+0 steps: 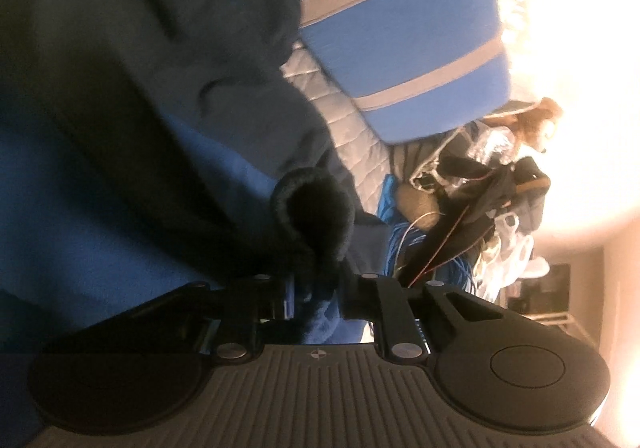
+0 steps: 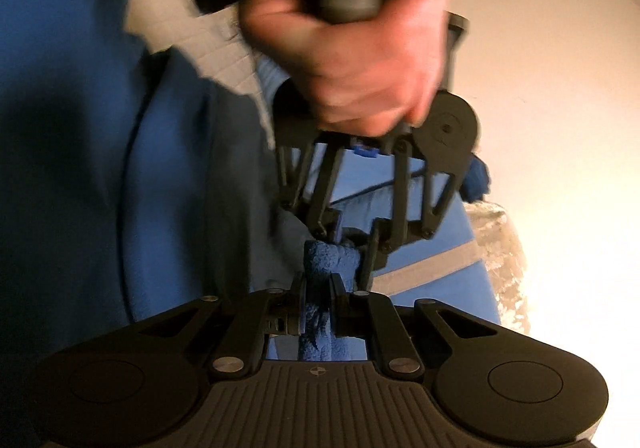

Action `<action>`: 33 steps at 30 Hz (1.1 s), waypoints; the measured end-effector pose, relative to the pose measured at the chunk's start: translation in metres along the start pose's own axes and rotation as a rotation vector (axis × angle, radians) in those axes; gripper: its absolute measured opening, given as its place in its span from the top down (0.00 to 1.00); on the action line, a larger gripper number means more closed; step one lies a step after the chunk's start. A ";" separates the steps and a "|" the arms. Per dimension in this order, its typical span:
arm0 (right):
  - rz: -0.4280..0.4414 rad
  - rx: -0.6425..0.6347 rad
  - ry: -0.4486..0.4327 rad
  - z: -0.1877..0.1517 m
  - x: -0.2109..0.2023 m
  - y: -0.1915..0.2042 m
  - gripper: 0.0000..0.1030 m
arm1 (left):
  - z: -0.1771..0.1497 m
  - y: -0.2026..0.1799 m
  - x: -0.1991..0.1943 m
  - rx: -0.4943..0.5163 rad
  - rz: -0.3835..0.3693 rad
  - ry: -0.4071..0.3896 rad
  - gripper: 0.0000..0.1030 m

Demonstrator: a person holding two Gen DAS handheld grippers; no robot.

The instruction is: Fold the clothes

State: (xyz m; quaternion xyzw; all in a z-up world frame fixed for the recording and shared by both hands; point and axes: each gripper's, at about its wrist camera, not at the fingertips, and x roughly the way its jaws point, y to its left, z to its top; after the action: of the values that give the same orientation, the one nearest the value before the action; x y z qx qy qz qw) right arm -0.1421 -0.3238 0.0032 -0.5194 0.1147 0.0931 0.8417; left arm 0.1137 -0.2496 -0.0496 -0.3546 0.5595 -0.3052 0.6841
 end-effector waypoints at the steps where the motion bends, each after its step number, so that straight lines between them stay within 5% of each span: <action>1: -0.015 0.032 -0.009 -0.002 -0.001 -0.004 0.77 | 0.000 -0.003 -0.002 0.018 -0.018 -0.016 0.83; 2: -0.028 0.066 -0.011 -0.005 -0.002 -0.008 0.68 | 0.000 -0.007 -0.004 0.031 -0.038 -0.031 0.83; 3: -0.045 0.102 -0.003 -0.009 -0.001 -0.012 0.41 | 0.000 -0.010 -0.007 0.044 -0.056 -0.044 0.84; 4: -0.063 0.137 0.005 -0.013 0.000 -0.017 0.25 | 0.000 -0.014 -0.009 0.056 -0.073 -0.056 0.84; 5: -0.081 0.173 0.014 -0.020 0.001 -0.023 0.22 | 0.000 -0.018 -0.012 0.068 -0.095 -0.068 0.84; 13: -0.231 0.668 0.242 -0.114 0.035 -0.087 0.16 | -0.001 -0.042 -0.032 0.077 -0.315 -0.165 0.84; 21: -0.214 1.260 0.373 -0.227 0.051 -0.149 0.06 | 0.001 -0.067 -0.044 0.008 -0.442 -0.173 0.84; 27: -0.132 1.460 0.414 -0.271 0.071 -0.154 0.00 | -0.005 -0.081 -0.047 -0.025 -0.508 -0.225 0.84; 33: -0.042 1.594 0.464 -0.296 0.075 -0.120 0.00 | 0.001 -0.088 -0.044 -0.082 -0.532 -0.262 0.84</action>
State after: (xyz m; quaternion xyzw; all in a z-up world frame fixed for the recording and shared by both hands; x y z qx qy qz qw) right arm -0.0661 -0.6393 -0.0449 0.2246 0.3073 -0.1410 0.9139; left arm 0.1049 -0.2630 0.0473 -0.5525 0.3658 -0.4027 0.6315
